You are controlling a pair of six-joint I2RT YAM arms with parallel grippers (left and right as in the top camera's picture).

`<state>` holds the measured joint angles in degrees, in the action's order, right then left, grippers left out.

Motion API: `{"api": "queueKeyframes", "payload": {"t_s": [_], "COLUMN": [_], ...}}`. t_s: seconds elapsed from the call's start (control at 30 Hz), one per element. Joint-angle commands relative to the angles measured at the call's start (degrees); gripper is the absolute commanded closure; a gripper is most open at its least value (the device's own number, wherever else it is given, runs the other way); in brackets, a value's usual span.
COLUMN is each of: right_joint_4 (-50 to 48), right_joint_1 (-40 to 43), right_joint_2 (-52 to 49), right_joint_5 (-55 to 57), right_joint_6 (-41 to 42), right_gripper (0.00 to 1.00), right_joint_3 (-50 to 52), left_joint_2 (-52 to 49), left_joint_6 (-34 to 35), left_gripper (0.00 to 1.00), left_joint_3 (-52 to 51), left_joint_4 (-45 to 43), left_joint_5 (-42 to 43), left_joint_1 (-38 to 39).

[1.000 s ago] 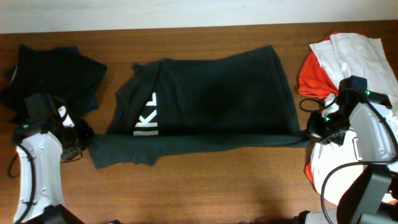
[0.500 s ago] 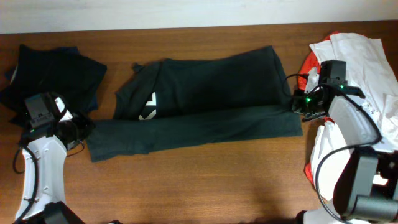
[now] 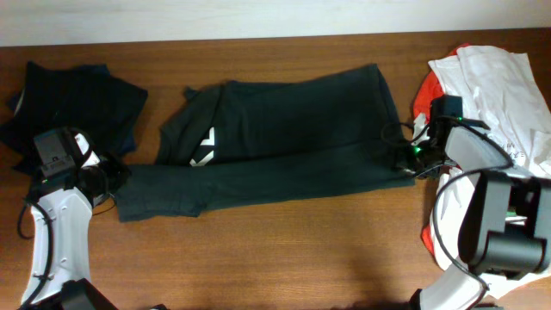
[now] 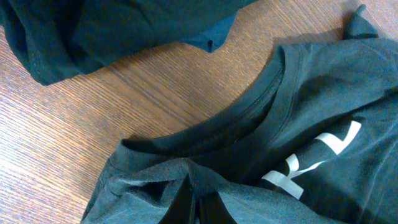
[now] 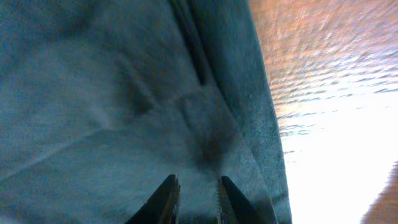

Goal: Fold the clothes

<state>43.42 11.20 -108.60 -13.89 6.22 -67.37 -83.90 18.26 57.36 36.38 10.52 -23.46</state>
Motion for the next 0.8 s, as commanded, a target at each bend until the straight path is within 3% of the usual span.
{"api": "queueKeyframes", "payload": {"t_s": [0.0,0.03,0.07,0.1,0.23,0.3,0.47,0.53,0.7,0.77], "right_joint_4": [0.72,1.36,3.08,4.81,7.34,7.21,7.23,7.23,7.28,7.32], "right_joint_1": [0.02,0.02,0.07,0.07,0.09,0.07,0.07,0.07,0.07,0.07], "right_joint_2": [-4.96,-6.10,-6.32,-6.29,-6.29,-6.29,-6.29,-6.29,-6.29,-6.29], "right_joint_5": [1.07,1.38,4.39,7.32,13.51,13.49,13.07,13.07,13.07,13.07], "right_joint_6": [0.24,0.24,0.31,0.87,5.05,5.05,5.05,5.05,5.05,5.05], "right_gripper": [0.75,0.76,0.87,0.92,0.91,0.90,0.86,0.86,0.86,0.86], "right_joint_3": [0.00,0.00,0.00,-0.02,-0.02,-0.02,-0.02,-0.02,-0.02,-0.02], "left_joint_2": [0.22,0.22,0.22,0.22,0.24,0.24,-0.31,-3.52,-13.86,-17.07], "left_joint_6": [0.57,0.57,0.57,0.52,-6.78,-10.64,-13.64,-13.57,-12.52,-12.52], "left_gripper": [0.93,0.86,0.83,0.82,0.58,0.58,0.47,0.47,0.52,0.76], "left_joint_3": [-0.17,-0.17,-0.17,-0.17,-0.04,-0.04,-0.28,-0.33,-0.33,-0.33], "left_joint_4": [0.09,0.28,0.31,0.28,-0.11,1.42,7.30,11.23,14.08,13.97], "left_joint_5": [-0.20,-0.20,-0.17,0.26,10.95,11.30,-3.37,-6.51,-6.49,-6.47], "left_joint_1": [-0.15,-0.15,-0.15,-0.15,0.76,5.27,24.17,28.50,29.49,29.49]}}
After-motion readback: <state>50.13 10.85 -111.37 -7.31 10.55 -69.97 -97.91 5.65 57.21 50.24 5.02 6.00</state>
